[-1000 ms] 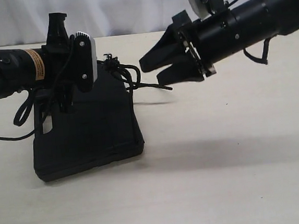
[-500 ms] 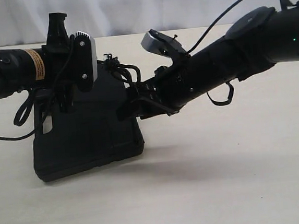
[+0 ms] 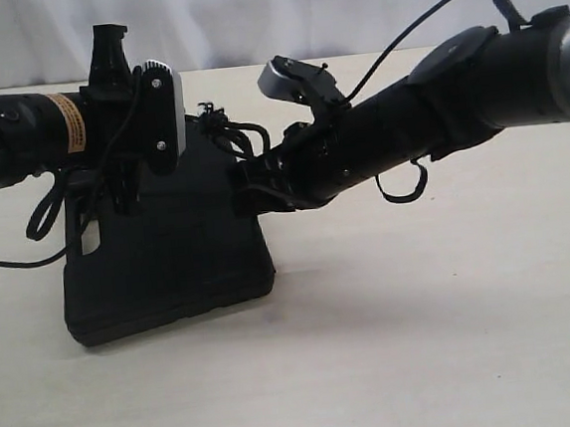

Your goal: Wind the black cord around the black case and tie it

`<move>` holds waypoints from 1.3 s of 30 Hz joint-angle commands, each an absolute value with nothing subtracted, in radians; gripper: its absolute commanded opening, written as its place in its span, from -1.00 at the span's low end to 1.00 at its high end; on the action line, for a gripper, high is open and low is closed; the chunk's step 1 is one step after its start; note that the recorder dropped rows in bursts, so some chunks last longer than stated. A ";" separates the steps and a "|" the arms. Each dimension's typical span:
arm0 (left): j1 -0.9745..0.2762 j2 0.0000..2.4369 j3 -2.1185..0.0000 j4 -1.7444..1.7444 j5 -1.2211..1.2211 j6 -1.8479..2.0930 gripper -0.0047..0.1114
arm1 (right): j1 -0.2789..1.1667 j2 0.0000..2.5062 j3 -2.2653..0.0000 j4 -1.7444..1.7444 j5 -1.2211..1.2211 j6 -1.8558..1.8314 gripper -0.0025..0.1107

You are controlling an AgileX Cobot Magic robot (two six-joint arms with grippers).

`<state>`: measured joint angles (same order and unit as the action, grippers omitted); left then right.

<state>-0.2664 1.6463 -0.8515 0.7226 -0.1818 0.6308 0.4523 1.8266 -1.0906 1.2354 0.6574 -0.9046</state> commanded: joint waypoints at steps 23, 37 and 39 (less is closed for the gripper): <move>-0.227 1.557 -0.852 0.237 0.124 0.530 -0.04 | 0.230 1.557 -1.228 1.507 0.863 -0.968 -0.88; 0.069 1.731 -0.852 -0.155 0.466 0.104 -0.04 | 0.174 1.557 -1.243 1.400 0.865 -0.919 -0.88; 0.069 1.762 -0.852 -0.202 0.444 0.104 -0.04 | 0.174 1.557 -1.243 1.390 0.865 -0.919 -0.88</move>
<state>0.0671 1.7273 -0.8515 -0.1333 0.4552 0.1205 0.1805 1.5669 -1.2378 1.4141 0.8562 -0.9229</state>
